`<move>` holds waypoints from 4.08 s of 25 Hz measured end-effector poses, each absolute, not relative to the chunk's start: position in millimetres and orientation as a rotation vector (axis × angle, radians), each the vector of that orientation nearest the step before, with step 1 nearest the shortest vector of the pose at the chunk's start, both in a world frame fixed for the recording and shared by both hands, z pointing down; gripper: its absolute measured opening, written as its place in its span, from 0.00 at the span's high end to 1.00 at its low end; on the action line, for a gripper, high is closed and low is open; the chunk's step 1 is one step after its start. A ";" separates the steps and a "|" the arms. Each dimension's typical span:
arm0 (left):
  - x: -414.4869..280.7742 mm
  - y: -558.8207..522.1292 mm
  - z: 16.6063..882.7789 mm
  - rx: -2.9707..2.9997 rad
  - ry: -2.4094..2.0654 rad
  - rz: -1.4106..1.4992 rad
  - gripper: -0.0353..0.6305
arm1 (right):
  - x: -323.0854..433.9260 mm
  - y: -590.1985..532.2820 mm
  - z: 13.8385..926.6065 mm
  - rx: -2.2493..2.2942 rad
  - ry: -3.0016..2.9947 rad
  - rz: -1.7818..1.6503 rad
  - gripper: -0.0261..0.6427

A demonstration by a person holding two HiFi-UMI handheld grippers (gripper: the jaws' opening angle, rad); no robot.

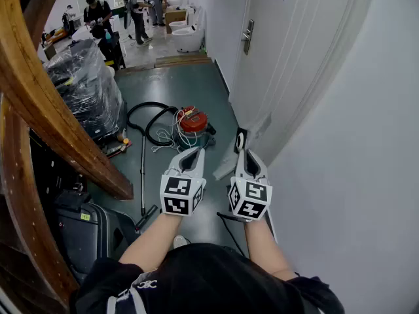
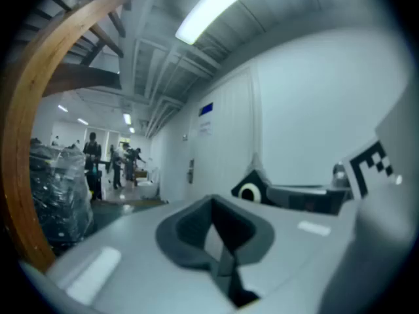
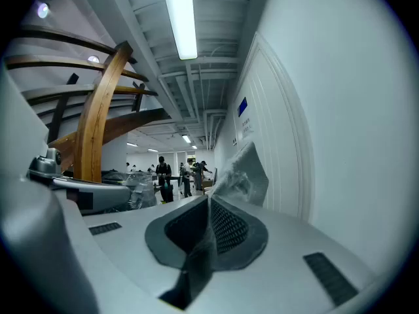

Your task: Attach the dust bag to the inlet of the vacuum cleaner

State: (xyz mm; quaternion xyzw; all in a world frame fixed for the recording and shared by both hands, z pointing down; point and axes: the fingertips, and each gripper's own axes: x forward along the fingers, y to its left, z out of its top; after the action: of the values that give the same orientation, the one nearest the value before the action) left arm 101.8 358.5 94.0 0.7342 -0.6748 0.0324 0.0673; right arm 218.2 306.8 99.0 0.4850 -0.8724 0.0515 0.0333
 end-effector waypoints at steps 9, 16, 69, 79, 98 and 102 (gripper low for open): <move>100.3 353.2 102.7 2.215 -2.004 0.122 0.95 | 217.1 304.8 104.9 1.506 -2.695 0.198 0.94; 96.5 361.6 103.2 2.235 -1.986 0.139 0.95 | 210.0 307.7 106.7 1.532 -2.693 0.255 0.94; -107.6 208.0 170.8 2.126 -1.887 0.131 0.95 | 33.1 136.1 156.0 1.558 -2.570 0.390 0.94; -83.0 129.1 177.0 2.125 -1.864 0.199 0.95 | 54.8 62.1 174.3 1.542 -2.538 0.460 0.94; -62.4 51.7 188.4 2.063 -1.899 0.265 0.95 | 83.5 -27.8 201.2 1.500 -2.523 0.563 0.94; -61.4 34.5 199.9 2.072 -1.864 0.290 0.95 | 87.2 -39.3 217.5 1.521 -2.487 0.608 0.94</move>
State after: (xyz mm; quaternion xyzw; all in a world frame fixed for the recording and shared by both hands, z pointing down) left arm -61.4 34.5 199.9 0.7287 -0.6558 0.1018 0.1690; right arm 87.2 -39.3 217.5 0.5089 -0.8325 0.2035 0.0816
